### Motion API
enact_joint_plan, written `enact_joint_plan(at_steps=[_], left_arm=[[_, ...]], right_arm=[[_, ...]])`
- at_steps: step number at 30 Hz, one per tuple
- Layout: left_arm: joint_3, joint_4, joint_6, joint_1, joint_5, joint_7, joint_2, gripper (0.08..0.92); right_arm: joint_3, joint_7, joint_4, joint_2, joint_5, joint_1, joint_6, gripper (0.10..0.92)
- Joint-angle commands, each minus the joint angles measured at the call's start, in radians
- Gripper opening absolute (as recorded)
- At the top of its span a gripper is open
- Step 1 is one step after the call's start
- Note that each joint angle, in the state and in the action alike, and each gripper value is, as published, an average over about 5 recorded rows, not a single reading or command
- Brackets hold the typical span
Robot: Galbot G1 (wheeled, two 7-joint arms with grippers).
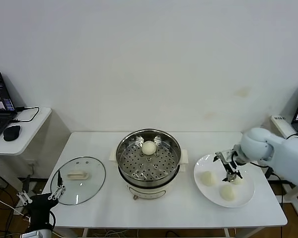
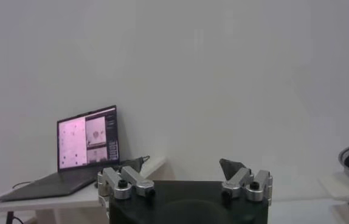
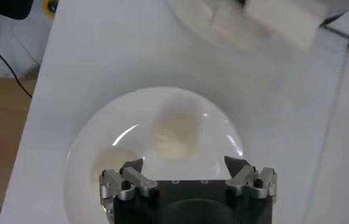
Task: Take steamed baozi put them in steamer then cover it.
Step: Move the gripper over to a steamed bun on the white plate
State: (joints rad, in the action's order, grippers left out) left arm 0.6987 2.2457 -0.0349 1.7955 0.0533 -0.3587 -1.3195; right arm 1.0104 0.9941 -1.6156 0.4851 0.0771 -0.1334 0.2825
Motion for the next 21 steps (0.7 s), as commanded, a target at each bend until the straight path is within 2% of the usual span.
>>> enact_joint_plan(at_steps=[1,11,21], left_arm=[[0.002,-0.001,0.000,-0.001,-0.002,0.000,0.000,0.823],[0.006,-0.006,-0.001,-0.001,-0.002,-0.001,-0.002,0.823],[0.004,-0.010,-0.002,-0.004,-0.002,-0.002,-0.004,0.823]], right_arm=[[-0.156,-0.021,0.099,0.056,0.066,0.236,0.021,0.823],[-0.206,-0.063,0.222,0.171,0.062,0.268,0.011,0.823],[-0.212,-0.069,0.260,0.216,0.070,0.270,0.022,0.823]])
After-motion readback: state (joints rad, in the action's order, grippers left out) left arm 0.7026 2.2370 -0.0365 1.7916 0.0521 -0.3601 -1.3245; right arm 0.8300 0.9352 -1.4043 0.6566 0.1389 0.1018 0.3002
